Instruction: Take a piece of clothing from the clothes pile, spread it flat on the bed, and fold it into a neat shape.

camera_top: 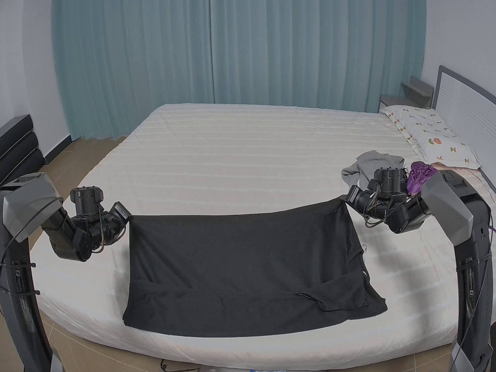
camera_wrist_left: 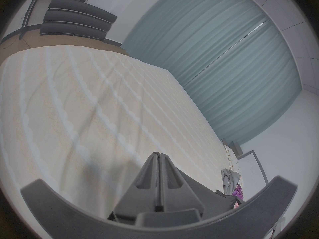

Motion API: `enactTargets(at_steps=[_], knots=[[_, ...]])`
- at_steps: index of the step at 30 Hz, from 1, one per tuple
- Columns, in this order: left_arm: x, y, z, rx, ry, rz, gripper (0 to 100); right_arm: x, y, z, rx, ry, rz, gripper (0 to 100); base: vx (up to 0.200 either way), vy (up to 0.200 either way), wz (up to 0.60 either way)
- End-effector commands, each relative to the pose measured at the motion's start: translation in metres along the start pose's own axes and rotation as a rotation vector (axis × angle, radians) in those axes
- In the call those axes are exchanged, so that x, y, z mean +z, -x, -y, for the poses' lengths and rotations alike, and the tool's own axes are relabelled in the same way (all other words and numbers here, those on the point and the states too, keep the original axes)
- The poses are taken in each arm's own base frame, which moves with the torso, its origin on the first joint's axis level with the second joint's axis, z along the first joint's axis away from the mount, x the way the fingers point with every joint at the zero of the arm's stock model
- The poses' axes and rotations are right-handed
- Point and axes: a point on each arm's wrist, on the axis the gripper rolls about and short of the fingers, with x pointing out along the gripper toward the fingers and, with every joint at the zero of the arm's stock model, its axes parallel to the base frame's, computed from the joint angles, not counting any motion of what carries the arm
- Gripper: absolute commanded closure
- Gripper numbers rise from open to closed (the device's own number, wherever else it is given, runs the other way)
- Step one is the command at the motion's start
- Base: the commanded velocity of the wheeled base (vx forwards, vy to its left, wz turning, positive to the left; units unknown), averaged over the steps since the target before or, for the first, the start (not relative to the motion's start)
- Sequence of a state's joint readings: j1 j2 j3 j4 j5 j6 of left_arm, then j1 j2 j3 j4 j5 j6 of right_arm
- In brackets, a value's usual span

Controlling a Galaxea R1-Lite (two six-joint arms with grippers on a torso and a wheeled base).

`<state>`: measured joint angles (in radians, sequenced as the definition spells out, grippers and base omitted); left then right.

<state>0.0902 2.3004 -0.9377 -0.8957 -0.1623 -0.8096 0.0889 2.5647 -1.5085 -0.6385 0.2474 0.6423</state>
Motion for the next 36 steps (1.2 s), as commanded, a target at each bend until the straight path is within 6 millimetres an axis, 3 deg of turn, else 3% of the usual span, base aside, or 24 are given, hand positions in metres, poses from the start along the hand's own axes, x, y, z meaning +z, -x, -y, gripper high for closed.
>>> enactTargets(at_steps=[1, 3, 13, 31, 36], knots=[[0.004, 0.004, 0.003, -0.007, 0.000, 0.012, 100, 0.000, 0.004, -0.003, 0.006, 0.001, -0.012, 100, 0.000, 0.000, 0.00], [0.002, 0.003, 0.000, -0.001, 0.002, 0.005, 100, -0.005, 0.006, 0.001, 0.001, 0.002, -0.044, 100, 0.000, 0.000, 0.00], [-0.001, 0.000, -0.002, 0.003, 0.003, -0.004, 100, 0.010, 0.012, -0.005, 0.025, 0.009, 0.004, 100, 0.000, 0.000, 0.00], [-0.011, -0.002, -0.011, 0.029, -0.009, -0.037, 100, -0.001, 0.019, -0.001, -0.007, 0.004, -0.049, 100, 0.000, 0.000, 0.00], [-0.017, 0.005, -0.015, 0.048, -0.044, -0.063, 100, -0.004, 0.035, -0.003, 0.006, -0.004, -0.090, 100, 0.000, 0.000, 0.00]])
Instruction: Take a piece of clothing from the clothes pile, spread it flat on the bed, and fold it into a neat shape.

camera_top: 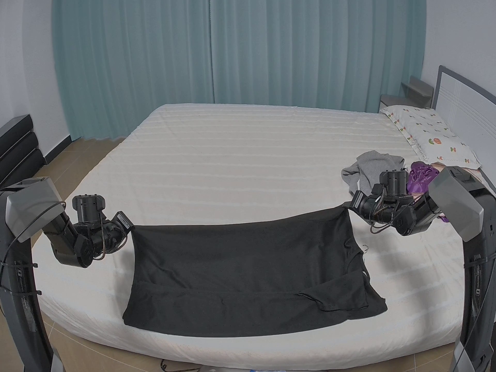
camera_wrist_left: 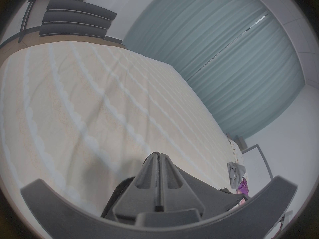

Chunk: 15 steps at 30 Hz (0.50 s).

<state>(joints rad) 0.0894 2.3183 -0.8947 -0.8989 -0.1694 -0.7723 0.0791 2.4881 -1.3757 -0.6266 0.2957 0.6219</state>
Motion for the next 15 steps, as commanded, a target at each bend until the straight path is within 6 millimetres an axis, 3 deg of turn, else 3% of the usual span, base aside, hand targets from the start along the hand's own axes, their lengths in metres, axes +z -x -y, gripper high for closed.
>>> enactTargets(at_steps=[1, 15], knots=[[-0.005, 0.005, -0.004, 0.016, -0.031, -0.020, 100, -0.002, 0.014, -0.004, 0.014, -0.004, -0.025, 100, 0.000, 0.000, 0.00], [-0.019, 0.032, -0.008, 0.014, -0.059, -0.035, 100, -0.017, 0.038, 0.011, -0.018, -0.022, -0.103, 100, 0.000, 0.000, 0.00]])
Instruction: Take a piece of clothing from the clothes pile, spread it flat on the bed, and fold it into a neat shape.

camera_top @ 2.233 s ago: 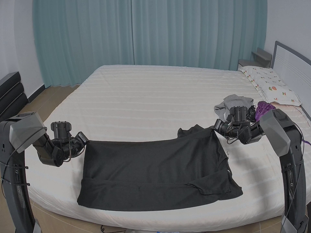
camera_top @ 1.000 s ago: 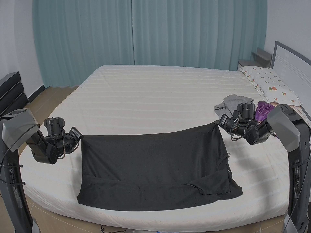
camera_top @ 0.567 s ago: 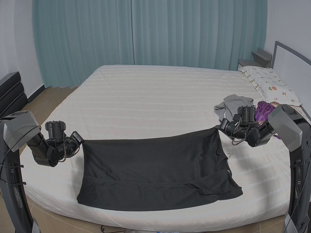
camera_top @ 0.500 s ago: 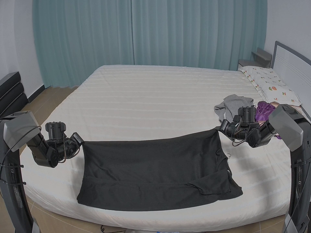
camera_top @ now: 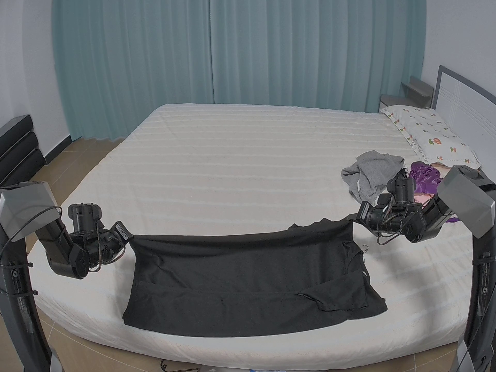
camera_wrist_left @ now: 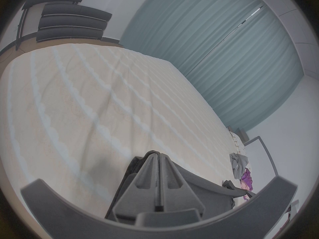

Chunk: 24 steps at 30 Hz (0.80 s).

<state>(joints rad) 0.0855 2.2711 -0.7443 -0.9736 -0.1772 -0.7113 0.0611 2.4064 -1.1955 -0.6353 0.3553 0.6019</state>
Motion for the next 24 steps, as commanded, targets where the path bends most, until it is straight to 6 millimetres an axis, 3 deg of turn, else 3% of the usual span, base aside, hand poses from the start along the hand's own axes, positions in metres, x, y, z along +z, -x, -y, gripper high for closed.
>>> enactTargets(at_steps=[1, 9, 24], knots=[[-0.008, 0.012, -0.004, 0.014, -0.016, -0.019, 100, -0.007, 0.011, 0.007, -0.021, 0.000, -0.026, 100, 0.000, 0.000, 0.00], [-0.025, 0.025, -0.015, 0.032, -0.069, -0.043, 100, -0.021, 0.031, 0.010, 0.000, 0.005, -0.093, 100, 0.000, 0.000, 0.00], [-0.048, 0.042, -0.029, 0.059, -0.069, -0.107, 100, -0.051, 0.057, 0.036, -0.018, 0.026, -0.150, 100, 0.000, 0.000, 0.00]])
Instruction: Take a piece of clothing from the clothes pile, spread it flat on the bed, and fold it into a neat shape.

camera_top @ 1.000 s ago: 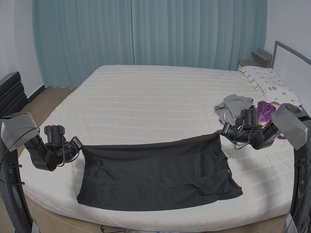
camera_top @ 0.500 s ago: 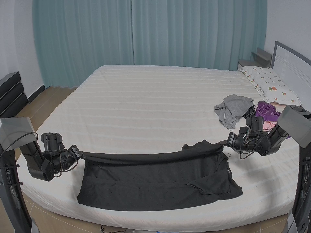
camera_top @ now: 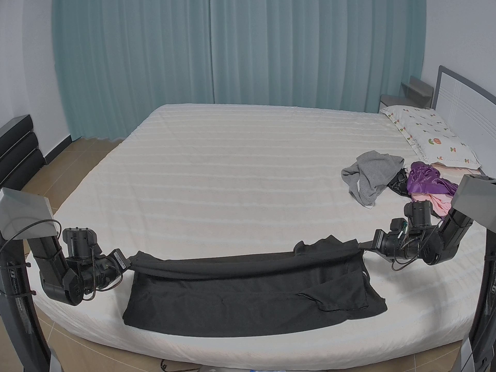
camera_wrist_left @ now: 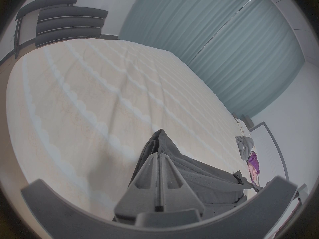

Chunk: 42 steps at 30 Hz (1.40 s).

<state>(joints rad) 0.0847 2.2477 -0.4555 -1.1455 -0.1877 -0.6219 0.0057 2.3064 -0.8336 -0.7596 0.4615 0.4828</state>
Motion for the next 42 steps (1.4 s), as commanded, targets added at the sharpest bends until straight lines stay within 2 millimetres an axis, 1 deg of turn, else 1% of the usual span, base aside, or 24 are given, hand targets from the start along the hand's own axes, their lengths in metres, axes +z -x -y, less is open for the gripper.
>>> enactTargets(at_steps=[1, 7, 15, 16, 18, 24, 27, 28, 29, 31, 34, 37, 38, 39, 42], knots=[[-0.009, 0.003, -0.004, 0.007, 0.004, -0.030, 100, -0.010, 0.005, 0.006, -0.012, -0.006, -0.033, 100, 0.000, 0.000, 0.00], [-0.016, 0.002, -0.010, 0.022, -0.016, -0.050, 100, -0.023, 0.003, 0.009, -0.016, 0.023, -0.079, 100, 0.000, 0.000, 0.00], [-0.021, 0.002, -0.014, 0.034, -0.019, -0.073, 100, -0.027, 0.001, 0.012, -0.025, 0.034, -0.100, 100, 0.000, 0.000, 0.00], [-0.021, 0.002, -0.014, 0.033, -0.022, -0.074, 0, -0.027, 0.001, 0.012, -0.025, 0.034, -0.102, 0, 0.000, 0.000, 0.00], [-0.022, 0.002, -0.013, 0.032, -0.023, -0.078, 0, -0.027, 0.000, 0.011, -0.023, 0.036, -0.101, 0, 0.000, 0.000, 0.00], [-0.019, 0.003, -0.010, 0.020, -0.023, -0.065, 0, -0.015, 0.007, 0.004, -0.004, 0.038, -0.057, 0, 0.000, 0.000, 0.00], [-0.012, 0.000, -0.007, 0.006, -0.022, -0.039, 0, -0.005, 0.006, 0.002, 0.014, 0.027, -0.027, 0, 0.000, 0.000, 0.00], [-0.012, 0.000, -0.007, 0.006, -0.022, -0.039, 0, -0.005, 0.006, 0.002, 0.014, 0.027, -0.027, 0, 0.000, 0.000, 0.00], [-0.007, -0.002, -0.004, -0.008, -0.015, -0.018, 0, 0.003, 0.004, -0.001, 0.024, -0.015, -0.006, 0, 0.000, 0.000, 0.00], [-0.002, -0.005, -0.001, -0.021, -0.001, 0.001, 0, 0.009, 0.002, -0.003, 0.031, -0.050, 0.010, 0, 0.000, 0.000, 0.00], [0.009, -0.012, 0.006, -0.040, 0.018, 0.025, 0, 0.013, -0.007, -0.004, 0.039, -0.072, 0.017, 0, 0.000, 0.000, 0.00], [0.015, -0.023, 0.009, -0.038, 0.017, 0.021, 0, 0.013, -0.016, -0.001, 0.034, -0.072, 0.014, 0, 0.000, 0.000, 0.00], [0.015, -0.023, 0.009, -0.038, 0.017, 0.021, 0, 0.013, -0.016, -0.001, 0.034, -0.072, 0.014, 0, 0.000, 0.000, 0.00], [0.016, -0.033, 0.010, -0.028, 0.018, 0.002, 0, 0.013, -0.020, 0.001, 0.033, -0.071, 0.015, 0, 0.000, 0.000, 0.00], [0.019, -0.046, 0.011, -0.008, 0.013, -0.015, 0, 0.014, -0.025, 0.004, 0.029, -0.073, 0.020, 0, 0.000, 0.000, 0.00]])
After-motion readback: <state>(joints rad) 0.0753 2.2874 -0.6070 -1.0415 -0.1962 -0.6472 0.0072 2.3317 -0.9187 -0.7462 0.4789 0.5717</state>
